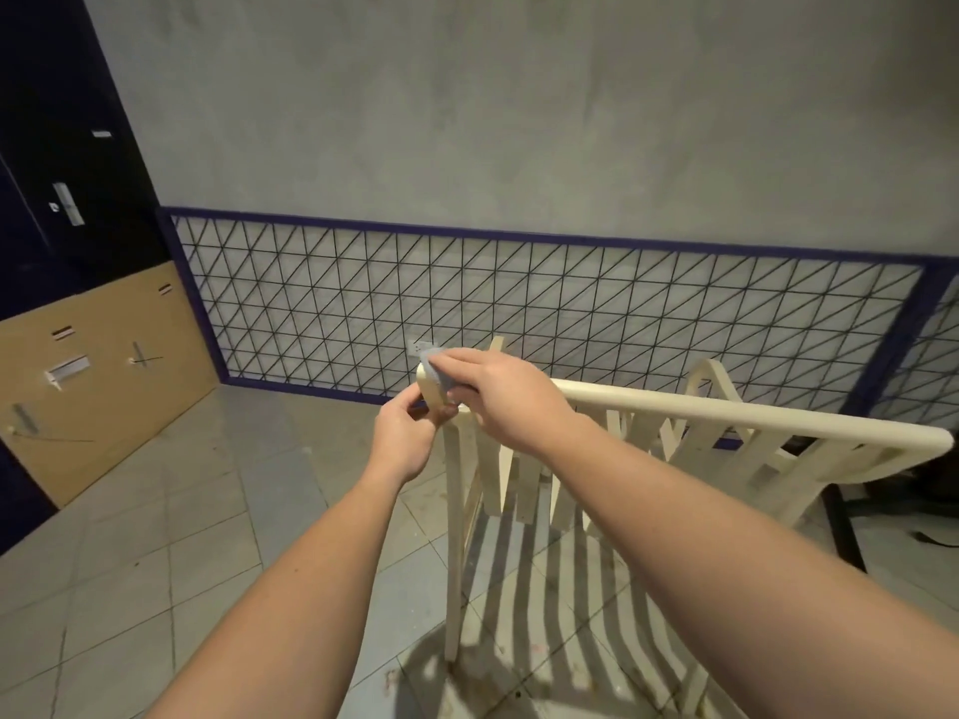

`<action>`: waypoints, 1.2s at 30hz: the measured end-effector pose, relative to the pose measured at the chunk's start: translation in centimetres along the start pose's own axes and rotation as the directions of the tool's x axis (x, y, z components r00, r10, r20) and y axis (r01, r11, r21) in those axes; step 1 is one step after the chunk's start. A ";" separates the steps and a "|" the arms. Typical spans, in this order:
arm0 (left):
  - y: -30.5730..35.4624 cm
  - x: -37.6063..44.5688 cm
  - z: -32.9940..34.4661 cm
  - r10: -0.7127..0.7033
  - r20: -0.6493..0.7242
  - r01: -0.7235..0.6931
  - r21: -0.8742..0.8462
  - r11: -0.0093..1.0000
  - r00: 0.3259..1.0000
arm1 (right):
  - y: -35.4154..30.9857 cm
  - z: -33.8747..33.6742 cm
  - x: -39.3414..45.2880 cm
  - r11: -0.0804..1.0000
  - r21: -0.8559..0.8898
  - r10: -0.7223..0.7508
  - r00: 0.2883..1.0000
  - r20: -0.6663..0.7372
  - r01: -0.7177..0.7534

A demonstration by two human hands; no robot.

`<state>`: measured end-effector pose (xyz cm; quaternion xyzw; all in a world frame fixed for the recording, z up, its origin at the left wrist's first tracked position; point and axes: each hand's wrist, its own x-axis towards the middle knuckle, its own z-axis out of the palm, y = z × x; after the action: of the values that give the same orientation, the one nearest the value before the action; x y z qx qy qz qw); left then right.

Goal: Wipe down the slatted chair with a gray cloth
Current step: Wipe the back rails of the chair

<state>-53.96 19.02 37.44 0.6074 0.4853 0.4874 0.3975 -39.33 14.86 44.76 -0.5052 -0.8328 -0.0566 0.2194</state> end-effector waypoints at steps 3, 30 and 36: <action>-0.1 0.1 -0.1 -0.004 0.003 0.004 0.015 1.000 1.000 | 1.0 -1.1 -1.0 0.994 -0.106 0.041 0.999 0.027 -0.038; 13.2 -5.3 16.2 0.364 0.568 -0.673 0.584 0.453 0.738 | 14.6 -13.2 -22.8 0.860 -0.140 0.454 0.861 -0.228 -0.491; 12.9 -5.5 17.4 0.348 0.557 -0.650 0.559 0.515 0.754 | 16.9 -14.8 -24.2 0.739 -0.100 0.629 0.735 -0.255 -0.667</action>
<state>-34.65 10.73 45.03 0.9086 0.3504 0.2226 0.0469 -10.63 -1.38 45.69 -0.7736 -0.5675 -0.1046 0.2618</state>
